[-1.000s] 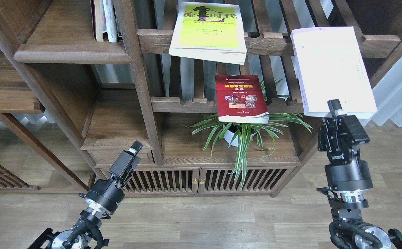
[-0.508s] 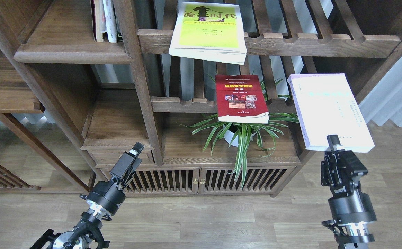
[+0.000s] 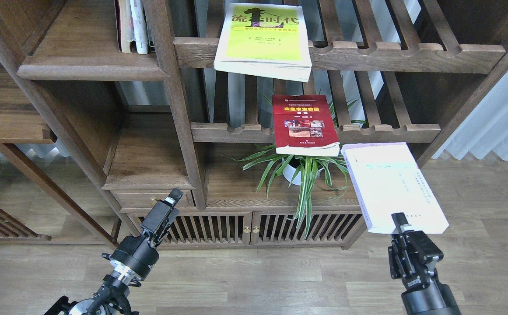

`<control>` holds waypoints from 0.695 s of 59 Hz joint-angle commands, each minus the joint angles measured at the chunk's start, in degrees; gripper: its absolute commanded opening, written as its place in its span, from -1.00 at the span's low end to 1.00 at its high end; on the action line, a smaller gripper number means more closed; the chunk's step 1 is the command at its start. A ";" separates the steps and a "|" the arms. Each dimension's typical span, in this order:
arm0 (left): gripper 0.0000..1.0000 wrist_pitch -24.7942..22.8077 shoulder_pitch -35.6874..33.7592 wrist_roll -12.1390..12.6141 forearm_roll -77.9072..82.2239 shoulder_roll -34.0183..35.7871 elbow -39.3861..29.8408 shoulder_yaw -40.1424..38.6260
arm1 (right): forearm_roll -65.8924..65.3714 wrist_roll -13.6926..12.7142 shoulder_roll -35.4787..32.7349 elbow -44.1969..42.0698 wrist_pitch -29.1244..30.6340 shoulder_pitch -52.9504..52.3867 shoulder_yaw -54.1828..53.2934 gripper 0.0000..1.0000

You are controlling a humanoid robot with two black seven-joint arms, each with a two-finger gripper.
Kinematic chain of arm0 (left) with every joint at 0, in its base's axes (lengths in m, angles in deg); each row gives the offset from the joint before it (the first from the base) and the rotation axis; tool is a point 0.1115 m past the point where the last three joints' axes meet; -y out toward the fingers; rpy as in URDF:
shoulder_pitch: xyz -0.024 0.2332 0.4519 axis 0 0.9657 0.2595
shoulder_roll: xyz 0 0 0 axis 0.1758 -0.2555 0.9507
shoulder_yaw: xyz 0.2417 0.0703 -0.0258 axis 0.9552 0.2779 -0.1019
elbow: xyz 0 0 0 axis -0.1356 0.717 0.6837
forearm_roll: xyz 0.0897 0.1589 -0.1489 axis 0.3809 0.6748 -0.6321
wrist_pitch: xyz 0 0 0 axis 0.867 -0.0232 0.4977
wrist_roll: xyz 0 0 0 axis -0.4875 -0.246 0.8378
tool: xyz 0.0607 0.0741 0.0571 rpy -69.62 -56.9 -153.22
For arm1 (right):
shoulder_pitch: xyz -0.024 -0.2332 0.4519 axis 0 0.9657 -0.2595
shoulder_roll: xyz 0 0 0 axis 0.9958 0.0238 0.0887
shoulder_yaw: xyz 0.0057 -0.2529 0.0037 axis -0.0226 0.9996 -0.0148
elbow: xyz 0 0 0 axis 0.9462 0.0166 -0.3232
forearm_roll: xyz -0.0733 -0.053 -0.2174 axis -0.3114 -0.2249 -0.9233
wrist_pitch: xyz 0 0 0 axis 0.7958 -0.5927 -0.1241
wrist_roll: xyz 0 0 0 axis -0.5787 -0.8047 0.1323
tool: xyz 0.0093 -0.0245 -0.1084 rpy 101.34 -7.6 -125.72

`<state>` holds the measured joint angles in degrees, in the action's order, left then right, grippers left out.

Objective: Organize books on shelf
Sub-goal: 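Pull the white book down off the shelf with the right gripper, then carry the white book toward the left gripper, lowering it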

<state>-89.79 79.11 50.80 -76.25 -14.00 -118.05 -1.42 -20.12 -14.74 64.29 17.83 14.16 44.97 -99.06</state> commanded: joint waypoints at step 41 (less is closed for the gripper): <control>0.99 0.00 2.88 0.33 -20.92 5.53 -3.72 6.06 | -6.28 -2.55 -0.58 -0.34 0.01 7.24 7.61 -0.90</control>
<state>-89.79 82.52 50.88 -92.38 -11.98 -121.31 2.90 -26.26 -16.26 64.18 17.52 14.16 50.27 -92.28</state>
